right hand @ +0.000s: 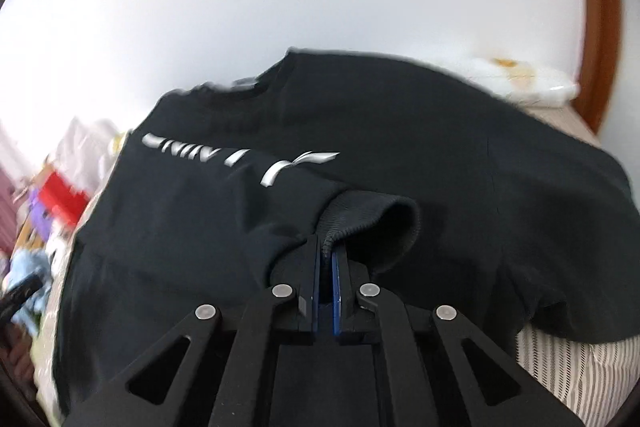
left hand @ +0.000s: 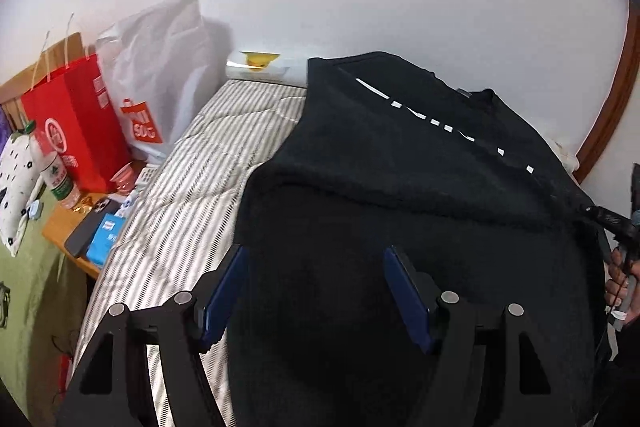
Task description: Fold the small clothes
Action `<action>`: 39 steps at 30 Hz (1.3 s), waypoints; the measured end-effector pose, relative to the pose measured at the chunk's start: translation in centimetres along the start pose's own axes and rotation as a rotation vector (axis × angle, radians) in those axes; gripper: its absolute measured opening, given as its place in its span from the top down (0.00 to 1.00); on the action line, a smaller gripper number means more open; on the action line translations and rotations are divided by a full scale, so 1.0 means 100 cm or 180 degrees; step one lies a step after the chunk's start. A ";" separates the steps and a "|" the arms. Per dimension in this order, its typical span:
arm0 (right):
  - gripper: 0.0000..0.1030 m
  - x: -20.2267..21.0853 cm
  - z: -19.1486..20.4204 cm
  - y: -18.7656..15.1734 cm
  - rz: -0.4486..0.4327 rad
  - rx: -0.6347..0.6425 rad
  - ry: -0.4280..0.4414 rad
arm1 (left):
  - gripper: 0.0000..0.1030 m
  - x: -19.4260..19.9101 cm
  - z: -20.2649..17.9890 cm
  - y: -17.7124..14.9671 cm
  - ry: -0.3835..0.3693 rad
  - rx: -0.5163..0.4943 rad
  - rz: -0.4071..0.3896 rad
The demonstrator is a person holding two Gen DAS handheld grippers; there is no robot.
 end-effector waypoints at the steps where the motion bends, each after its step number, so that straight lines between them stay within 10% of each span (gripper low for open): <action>1: 0.97 0.010 -0.001 0.001 -0.0105 0.0016 0.0056 | 0.34 -0.002 -0.004 0.000 -0.0008 -0.0027 -0.0005; 6: 0.97 -0.017 -0.036 -0.030 0.0410 0.0060 -0.0623 | 0.34 -0.019 -0.017 -0.003 -0.0013 -0.0083 0.0098; 10: 0.91 0.001 -0.030 -0.024 0.0267 0.0146 -0.0791 | 0.34 -0.017 -0.023 -0.005 -0.0036 -0.0132 0.0088; 15: 0.79 0.015 0.009 0.004 -0.0082 0.0417 -0.0644 | 0.34 -0.014 -0.019 -0.007 0.0027 -0.0175 0.0091; 25: 0.76 -0.059 0.018 -0.028 0.0517 0.0768 -0.0810 | 0.34 0.002 -0.018 -0.007 0.0023 -0.0227 0.0037; 30: 0.55 -0.010 0.013 -0.021 0.0295 0.0495 -0.0653 | 0.33 0.007 -0.020 -0.003 -0.0015 -0.0184 0.0003; 39: 0.30 0.129 -0.127 -0.047 0.0077 0.0255 -0.1774 | 0.32 0.003 -0.030 -0.015 -0.0105 -0.0093 0.0063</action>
Point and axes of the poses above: each gripper's, at about its wrist camera, not at the fingertips, and x roughly against the way its jaws point, z to its left, y to its top, the point moved 9 cm from there along -x, roughly the way its jaws point, and after that the axes turned 7 degrees about y, right-handed, at the moved point
